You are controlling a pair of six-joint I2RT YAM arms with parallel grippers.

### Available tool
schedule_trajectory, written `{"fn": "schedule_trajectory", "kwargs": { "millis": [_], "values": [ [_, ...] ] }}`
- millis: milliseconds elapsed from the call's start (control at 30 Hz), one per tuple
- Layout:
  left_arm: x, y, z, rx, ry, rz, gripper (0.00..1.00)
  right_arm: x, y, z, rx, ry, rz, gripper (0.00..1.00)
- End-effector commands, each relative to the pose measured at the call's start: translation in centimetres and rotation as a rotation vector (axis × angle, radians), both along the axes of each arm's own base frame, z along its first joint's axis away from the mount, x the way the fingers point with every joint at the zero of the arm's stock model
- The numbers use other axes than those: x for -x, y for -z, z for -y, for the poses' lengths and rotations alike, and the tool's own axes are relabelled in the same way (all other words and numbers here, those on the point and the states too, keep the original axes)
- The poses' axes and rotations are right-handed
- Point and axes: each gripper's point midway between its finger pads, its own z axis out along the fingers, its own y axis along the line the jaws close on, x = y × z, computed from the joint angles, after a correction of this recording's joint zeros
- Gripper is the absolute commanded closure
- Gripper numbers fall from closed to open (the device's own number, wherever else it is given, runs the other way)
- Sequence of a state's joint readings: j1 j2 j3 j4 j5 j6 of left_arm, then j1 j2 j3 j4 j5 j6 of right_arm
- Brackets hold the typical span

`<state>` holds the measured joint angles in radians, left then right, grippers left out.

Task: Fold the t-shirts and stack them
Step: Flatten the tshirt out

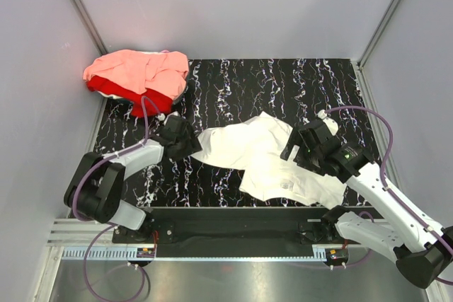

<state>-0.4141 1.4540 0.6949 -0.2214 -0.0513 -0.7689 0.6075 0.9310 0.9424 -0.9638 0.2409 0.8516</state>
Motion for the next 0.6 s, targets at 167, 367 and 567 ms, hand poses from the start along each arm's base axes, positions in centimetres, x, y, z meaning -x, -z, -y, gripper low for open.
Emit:
{"fn": "schedule_trajectory", "kwargs": {
  "millis": [167,367,567],
  "values": [
    [-1.6,0.7,0.0,-0.023,-0.036,-0.009,0.65,0.1,-1.2,0.0,-0.009,-0.019,0.024,0.00],
    [-2.0,0.5,0.0,-0.037,-0.032,-0.006,1.00,0.6,-1.0,0.0,-0.026,-0.021,0.016,0.00],
    [-4.5,-8.5,-5.5,-0.067,-0.160,0.148,1.00,1.2,1.0,-0.1,0.021,-0.025,-0.097,0.00]
  ]
}}
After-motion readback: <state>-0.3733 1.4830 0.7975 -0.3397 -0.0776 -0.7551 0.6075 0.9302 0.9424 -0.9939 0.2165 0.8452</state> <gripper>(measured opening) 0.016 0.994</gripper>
